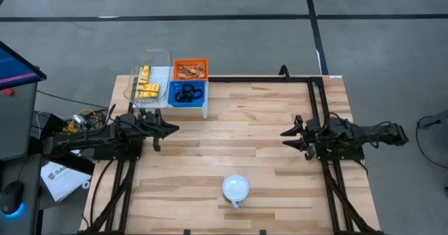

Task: Pick & Place Office Desk Supplies
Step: Return to Home Position

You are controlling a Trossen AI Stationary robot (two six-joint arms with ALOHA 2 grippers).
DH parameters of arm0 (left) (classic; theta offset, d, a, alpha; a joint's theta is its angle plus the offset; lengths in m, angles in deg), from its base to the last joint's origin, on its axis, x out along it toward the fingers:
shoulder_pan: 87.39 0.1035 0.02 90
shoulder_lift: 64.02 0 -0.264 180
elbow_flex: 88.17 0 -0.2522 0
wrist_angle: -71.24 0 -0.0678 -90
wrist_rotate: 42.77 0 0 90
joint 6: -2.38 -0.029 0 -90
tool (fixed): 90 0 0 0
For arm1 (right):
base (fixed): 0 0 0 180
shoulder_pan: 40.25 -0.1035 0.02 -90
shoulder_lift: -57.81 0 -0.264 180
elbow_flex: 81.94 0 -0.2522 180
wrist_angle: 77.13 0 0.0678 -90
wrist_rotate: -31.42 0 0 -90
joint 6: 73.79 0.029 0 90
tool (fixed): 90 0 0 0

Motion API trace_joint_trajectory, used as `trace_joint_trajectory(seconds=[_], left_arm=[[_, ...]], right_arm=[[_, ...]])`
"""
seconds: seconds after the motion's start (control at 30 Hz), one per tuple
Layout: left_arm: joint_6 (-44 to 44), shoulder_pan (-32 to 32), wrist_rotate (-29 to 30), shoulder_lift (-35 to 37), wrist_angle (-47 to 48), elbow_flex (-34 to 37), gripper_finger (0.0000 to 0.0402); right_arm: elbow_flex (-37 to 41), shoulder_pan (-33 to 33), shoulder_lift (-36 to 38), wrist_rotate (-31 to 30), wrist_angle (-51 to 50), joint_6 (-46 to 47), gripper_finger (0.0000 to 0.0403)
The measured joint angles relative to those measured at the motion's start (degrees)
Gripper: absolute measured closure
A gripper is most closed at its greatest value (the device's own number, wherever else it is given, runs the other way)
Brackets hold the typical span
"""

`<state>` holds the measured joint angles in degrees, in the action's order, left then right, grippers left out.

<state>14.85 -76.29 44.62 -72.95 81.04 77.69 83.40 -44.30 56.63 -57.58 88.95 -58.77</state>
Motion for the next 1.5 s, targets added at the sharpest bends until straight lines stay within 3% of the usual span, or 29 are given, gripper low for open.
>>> trace_joint_trajectory(seconds=[0.2, 0.37, 1.5], left_arm=[[0.0, 0.0, -0.2, -0.2, 0.0, 0.0, 0.0391], [0.0, 0.0, -0.1, -0.2, -0.1, 0.0, 0.0389], [0.0, 0.0, 0.0, -0.2, -0.2, 0.0, 0.0387]], right_arm=[[0.0, 0.6, -0.9, -1.1, -0.1, -4.3, 0.0237], [0.0, 1.7, -2.8, -1.1, -0.2, -14.6, 0.0237], [0.0, 1.6, -3.4, -1.1, -0.2, -15.0, 0.0237]])
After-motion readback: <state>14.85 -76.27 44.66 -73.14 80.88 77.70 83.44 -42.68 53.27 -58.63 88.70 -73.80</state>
